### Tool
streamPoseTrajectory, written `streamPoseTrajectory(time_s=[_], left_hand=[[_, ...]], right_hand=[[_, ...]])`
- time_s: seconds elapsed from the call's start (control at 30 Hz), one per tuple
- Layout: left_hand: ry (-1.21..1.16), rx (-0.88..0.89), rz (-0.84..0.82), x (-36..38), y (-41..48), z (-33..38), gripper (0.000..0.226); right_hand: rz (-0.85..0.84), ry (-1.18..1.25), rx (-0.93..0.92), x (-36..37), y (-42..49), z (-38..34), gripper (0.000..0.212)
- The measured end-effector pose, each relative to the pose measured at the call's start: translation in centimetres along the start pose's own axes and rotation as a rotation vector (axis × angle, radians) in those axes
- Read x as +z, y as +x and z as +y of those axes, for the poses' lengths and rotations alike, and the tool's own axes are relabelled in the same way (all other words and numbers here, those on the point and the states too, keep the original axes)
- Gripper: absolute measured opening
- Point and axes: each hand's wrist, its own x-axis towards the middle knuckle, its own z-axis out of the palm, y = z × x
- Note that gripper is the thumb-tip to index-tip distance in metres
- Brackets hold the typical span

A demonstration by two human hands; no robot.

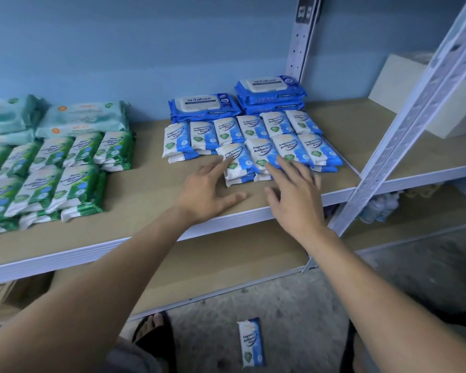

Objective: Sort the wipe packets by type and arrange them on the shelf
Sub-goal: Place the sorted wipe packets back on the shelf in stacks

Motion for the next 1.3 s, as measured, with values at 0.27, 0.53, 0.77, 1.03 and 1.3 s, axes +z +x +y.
streamPoseTrajectory(time_s=[0.27,0.53,0.77,1.03,1.3], left_hand=[[0.097,0.073,-0.101,-2.6,-3.3,-3.3,0.101],[0.124,0.089,-0.049,-2.2,-3.4,-3.0,0.093],[0.183,0.136,-0.014,-1.4,-3.1,-3.7,0.089],[0.172,0.145,-0.009,-1.2,-3.0,-3.8,0.087],[0.177,0.129,-0.002,-1.2,-3.0,-3.6,0.086]], right_hand=[[0.133,0.210,0.394,3.6,-12.8,-0.3,0.047],[-0.542,0.143,0.591,13.5,-22.5,-0.9,0.041],[-0.921,0.191,0.814,19.7,-28.4,-1.5,0.034],[-1.010,0.175,0.964,22.9,-30.8,-0.9,0.035],[-1.080,0.125,0.997,24.2,-31.2,-2.5,0.021]])
